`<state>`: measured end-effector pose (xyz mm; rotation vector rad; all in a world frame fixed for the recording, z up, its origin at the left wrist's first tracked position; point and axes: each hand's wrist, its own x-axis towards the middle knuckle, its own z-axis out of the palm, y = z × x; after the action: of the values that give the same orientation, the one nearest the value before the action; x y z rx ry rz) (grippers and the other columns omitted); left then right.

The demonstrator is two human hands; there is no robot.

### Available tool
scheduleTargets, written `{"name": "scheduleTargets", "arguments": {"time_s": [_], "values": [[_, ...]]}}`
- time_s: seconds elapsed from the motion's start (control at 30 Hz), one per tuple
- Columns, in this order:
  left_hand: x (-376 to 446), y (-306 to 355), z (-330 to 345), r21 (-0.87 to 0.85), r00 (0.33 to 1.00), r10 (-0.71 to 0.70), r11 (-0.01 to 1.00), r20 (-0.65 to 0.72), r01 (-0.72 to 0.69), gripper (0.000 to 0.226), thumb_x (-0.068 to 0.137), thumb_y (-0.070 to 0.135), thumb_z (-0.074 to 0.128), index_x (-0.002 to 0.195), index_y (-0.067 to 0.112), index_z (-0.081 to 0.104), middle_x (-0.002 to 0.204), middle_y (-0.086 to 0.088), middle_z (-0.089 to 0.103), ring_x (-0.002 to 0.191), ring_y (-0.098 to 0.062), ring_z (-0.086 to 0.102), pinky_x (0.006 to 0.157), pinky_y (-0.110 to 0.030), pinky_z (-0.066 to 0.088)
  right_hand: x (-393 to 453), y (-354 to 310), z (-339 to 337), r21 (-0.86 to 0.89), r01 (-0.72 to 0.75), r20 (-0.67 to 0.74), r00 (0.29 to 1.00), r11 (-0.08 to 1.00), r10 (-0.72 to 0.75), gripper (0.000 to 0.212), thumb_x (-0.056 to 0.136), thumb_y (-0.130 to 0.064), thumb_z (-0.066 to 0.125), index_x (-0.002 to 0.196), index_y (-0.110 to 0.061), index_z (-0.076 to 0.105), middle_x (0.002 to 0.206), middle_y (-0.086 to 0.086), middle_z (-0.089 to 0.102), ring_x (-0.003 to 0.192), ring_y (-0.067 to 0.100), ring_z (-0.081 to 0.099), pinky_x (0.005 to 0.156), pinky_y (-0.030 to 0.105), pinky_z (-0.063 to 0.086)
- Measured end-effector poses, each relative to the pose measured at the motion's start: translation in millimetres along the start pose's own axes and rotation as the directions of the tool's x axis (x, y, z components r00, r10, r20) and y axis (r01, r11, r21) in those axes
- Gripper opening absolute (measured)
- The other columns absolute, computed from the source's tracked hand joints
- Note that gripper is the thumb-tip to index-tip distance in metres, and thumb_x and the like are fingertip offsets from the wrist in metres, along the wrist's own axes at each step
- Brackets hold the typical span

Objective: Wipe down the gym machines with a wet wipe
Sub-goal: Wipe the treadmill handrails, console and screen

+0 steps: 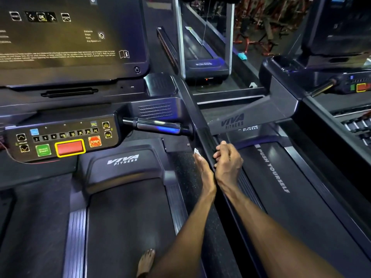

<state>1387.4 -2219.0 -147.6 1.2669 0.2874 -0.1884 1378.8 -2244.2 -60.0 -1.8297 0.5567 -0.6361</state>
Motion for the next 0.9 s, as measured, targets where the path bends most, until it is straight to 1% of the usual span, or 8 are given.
{"name": "scheduleTargets", "arguments": {"time_s": [0.1,0.17,0.3,0.5,0.67,0.77,0.87,0.9], "values": [[-29,27,4,0.058,0.976,0.203,0.976,0.082,-0.208,0.115,0.073,0.094,0.020,0.156,0.015,0.009,0.159,0.013,0.003,0.147,0.003,0.000,0.120,-0.019,0.001,-1,-2,-2,0.025,0.007,-0.015,1.000,1.000,-0.007,0.042,0.089,-0.059,0.047,0.070,-0.024,0.059,0.060,0.000,0.064,0.057,0.029,0.060,0.065,0.058,0.052],[-24,21,0,0.057,0.968,0.231,0.970,0.095,-0.237,0.108,0.078,0.090,0.018,0.155,0.016,0.006,0.161,0.011,0.000,0.147,0.002,-0.002,0.120,-0.019,-0.001,-2,-4,-2,0.032,0.022,-0.027,0.999,0.999,-0.021,0.040,0.088,-0.061,0.048,0.072,-0.026,0.058,0.059,0.000,0.064,0.055,0.027,0.060,0.064,0.056,0.053],[-25,-1,-6,0.014,0.998,0.034,0.999,0.048,-0.034,0.116,0.070,0.097,0.020,0.157,0.021,0.010,0.165,0.001,0.006,0.151,-0.009,0.005,0.125,-0.034,0.006,-3,-6,-3,0.065,0.018,-0.034,0.999,0.998,-0.016,0.039,0.087,-0.062,0.051,0.073,-0.026,0.058,0.058,0.001,0.064,0.053,0.027,0.059,0.060,0.057,0.051],[-32,25,2,0.019,0.954,0.278,0.959,0.111,-0.281,0.096,0.081,0.087,0.014,0.152,0.023,0.003,0.158,0.016,-0.001,0.148,0.003,-0.005,0.120,-0.019,-0.004,1,-2,-3,0.070,0.009,-0.036,0.999,0.998,-0.006,0.042,0.088,-0.062,0.051,0.073,-0.025,0.059,0.058,0.002,0.065,0.053,0.027,0.059,0.064,0.058,0.051],[-34,9,-3,0.003,0.997,0.050,0.999,0.050,-0.050,0.054,0.107,0.038,0.007,0.157,0.017,0.006,0.164,0.006,-0.002,0.148,-0.003,0.000,0.119,-0.018,0.001,5,2,-2,0.079,-0.074,-0.035,0.996,0.994,0.077,0.042,0.088,-0.060,0.051,0.069,-0.024,0.059,0.056,0.002,0.065,0.052,0.027,0.058,0.065,0.060,0.051],[-64,13,-2,-0.019,0.994,0.065,0.998,0.083,-0.064,0.056,0.105,0.041,0.007,0.157,0.019,0.007,0.163,0.013,-0.001,0.149,0.000,-0.002,0.118,-0.015,-0.001,4,-3,-1,-0.019,-0.127,-0.018,0.992,0.992,0.127,0.033,0.087,-0.049,0.053,0.070,-0.021,0.060,0.061,-0.004,0.067,0.068,0.029,0.065,0.073,0.049,0.054],[-57,25,2,0.013,0.990,0.122,0.992,0.067,-0.123,0.079,0.094,0.068,0.009,0.156,0.019,0.009,0.163,0.014,0.001,0.148,0.002,-0.002,0.120,-0.019,-0.003,4,-2,-1,-0.137,-0.149,-0.054,0.988,0.979,0.143,0.014,0.088,-0.021,0.056,0.077,-0.018,0.063,0.072,-0.004,0.069,0.086,0.026,0.064,0.079,0.036,0.049],[-53,31,1,0.011,0.992,0.115,0.993,0.054,-0.116,0.077,0.095,0.065,0.009,0.156,0.019,0.010,0.163,0.012,0.002,0.148,0.001,0.000,0.119,-0.017,-0.002,2,-3,-4,-0.159,-0.133,-0.059,0.990,0.978,0.126,0.012,0.087,-0.013,0.055,0.080,-0.016,0.064,0.077,-0.001,0.069,0.087,0.025,0.063,0.081,0.036,0.049]]}}
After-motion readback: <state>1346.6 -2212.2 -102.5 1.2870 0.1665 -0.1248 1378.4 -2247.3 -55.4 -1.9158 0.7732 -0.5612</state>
